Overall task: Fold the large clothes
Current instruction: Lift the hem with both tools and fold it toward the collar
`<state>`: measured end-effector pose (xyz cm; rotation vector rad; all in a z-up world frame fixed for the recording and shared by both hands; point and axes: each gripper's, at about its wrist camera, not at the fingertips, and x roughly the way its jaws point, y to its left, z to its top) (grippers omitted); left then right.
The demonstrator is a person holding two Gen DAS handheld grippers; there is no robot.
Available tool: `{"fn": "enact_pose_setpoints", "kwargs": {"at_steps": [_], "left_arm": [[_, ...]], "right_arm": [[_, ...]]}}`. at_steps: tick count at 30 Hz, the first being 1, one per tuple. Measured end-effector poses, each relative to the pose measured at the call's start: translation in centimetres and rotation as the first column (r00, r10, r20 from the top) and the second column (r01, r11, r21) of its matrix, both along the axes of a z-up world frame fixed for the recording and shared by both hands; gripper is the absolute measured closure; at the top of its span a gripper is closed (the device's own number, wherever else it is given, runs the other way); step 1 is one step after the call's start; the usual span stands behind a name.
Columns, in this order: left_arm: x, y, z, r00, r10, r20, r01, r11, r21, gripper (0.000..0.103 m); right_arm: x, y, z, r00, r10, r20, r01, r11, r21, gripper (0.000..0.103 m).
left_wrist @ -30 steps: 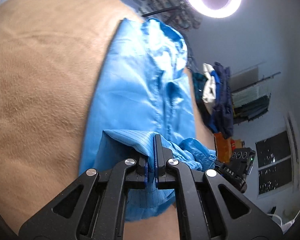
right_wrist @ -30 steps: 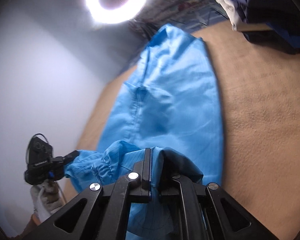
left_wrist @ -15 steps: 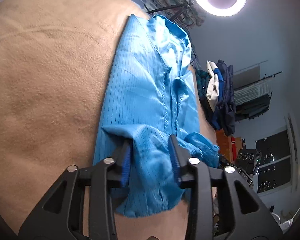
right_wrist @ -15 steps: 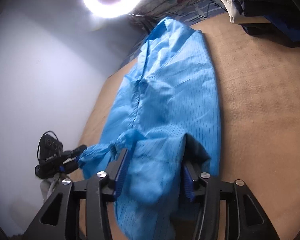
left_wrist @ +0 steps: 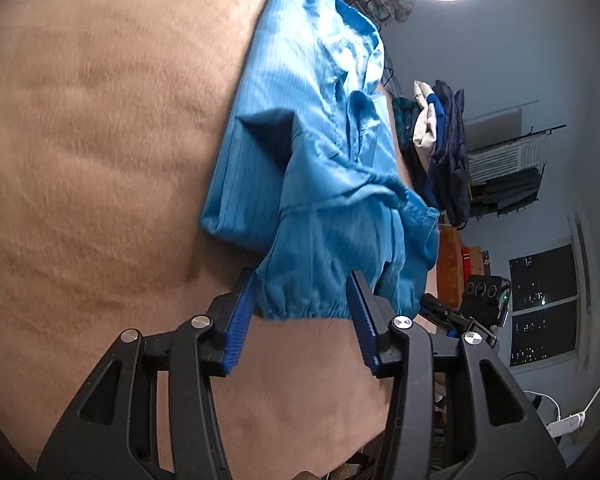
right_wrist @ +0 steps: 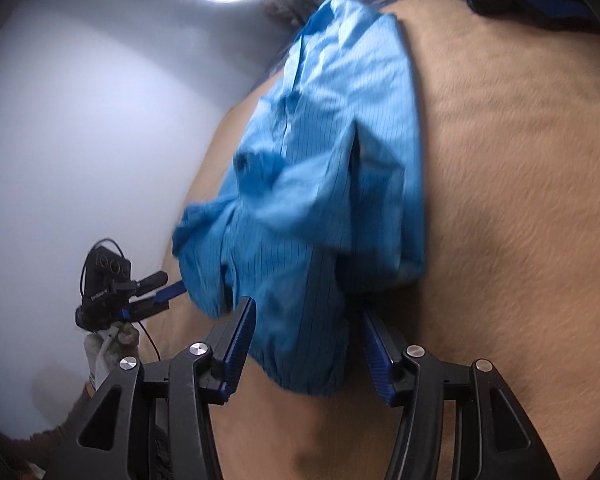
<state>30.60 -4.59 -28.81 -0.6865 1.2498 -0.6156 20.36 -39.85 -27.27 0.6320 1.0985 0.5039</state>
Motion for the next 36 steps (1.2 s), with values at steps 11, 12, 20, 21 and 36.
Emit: {"fn": "enact_pose_setpoints", "kwargs": {"at_steps": [11,12,20,21,36], "left_arm": [[1.7,-2.2,0.7,0.999,-0.046,0.013,0.047,0.996,-0.075,0.101],[2.1,-2.4,1.2,0.999,-0.04,0.027,0.043,0.995,-0.085,0.101],[4.4,-2.9,3.9,0.996,0.023,0.089,-0.02,0.999,-0.028,0.089],[4.3,-2.5,3.8,0.996,0.029,0.079,-0.028,0.999,-0.02,0.067],[1.2,-2.2,-1.2,0.997,-0.02,-0.08,0.017,0.999,-0.043,0.049]], "right_arm": [[1.6,2.1,0.2,0.998,0.057,0.03,-0.057,0.998,-0.007,0.093],[2.0,2.0,0.6,0.998,0.052,0.045,-0.052,0.999,-0.007,0.093],[5.9,1.1,3.5,0.988,-0.075,0.135,0.063,0.994,0.09,0.097],[6.4,1.1,3.8,0.985,-0.086,0.147,0.073,0.993,0.087,0.097],[9.5,2.1,2.6,0.983,-0.126,0.13,0.12,0.991,0.054,0.091]]}}
